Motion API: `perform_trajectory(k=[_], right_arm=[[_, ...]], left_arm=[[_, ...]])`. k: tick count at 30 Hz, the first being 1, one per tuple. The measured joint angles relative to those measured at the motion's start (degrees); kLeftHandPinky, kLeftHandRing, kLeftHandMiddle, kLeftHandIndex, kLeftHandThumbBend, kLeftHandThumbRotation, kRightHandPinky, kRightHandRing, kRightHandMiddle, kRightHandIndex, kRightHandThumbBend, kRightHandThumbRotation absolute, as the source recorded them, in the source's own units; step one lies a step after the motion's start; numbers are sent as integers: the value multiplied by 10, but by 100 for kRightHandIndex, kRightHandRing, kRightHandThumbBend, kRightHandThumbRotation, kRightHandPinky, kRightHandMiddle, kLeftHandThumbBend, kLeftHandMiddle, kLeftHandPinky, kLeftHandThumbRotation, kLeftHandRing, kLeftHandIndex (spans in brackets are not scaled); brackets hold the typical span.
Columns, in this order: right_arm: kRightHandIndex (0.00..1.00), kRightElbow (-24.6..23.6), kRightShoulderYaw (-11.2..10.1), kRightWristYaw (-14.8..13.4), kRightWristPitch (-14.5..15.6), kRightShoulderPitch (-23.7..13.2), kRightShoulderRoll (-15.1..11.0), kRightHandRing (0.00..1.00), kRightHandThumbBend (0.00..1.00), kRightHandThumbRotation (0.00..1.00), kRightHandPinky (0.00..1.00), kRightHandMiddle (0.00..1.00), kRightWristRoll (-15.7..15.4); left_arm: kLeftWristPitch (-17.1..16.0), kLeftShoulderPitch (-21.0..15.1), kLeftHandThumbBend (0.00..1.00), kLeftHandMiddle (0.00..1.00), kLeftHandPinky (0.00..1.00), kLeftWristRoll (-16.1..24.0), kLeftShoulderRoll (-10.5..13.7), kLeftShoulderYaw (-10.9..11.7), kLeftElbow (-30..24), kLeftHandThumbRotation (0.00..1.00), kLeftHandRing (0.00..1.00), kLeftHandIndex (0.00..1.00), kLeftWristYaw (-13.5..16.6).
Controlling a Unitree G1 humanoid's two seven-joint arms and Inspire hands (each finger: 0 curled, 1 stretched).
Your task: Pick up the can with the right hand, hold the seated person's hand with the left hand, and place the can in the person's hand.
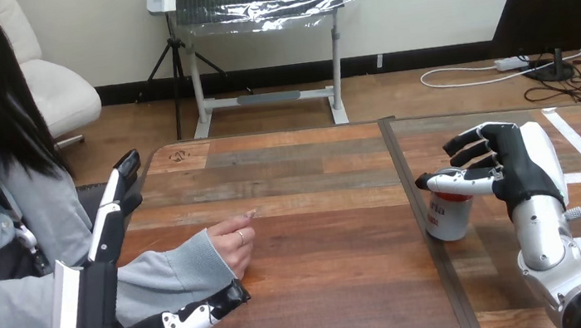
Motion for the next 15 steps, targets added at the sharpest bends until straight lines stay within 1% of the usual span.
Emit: perform_trajectory(k=[5, 15], right_arm=[[59, -2, 0, 6, 0, 0, 0, 56, 86, 0, 50, 58, 6], [60, -2, -3, 14, 0, 0, 0, 56, 89, 0, 50, 59, 11]], left_arm=[[0, 0, 100, 94, 84, -1, 2, -2, 0, 43, 93, 93, 3], [-1, 0, 100, 94, 85, -3, 3, -6, 0, 43, 93, 93, 4]])
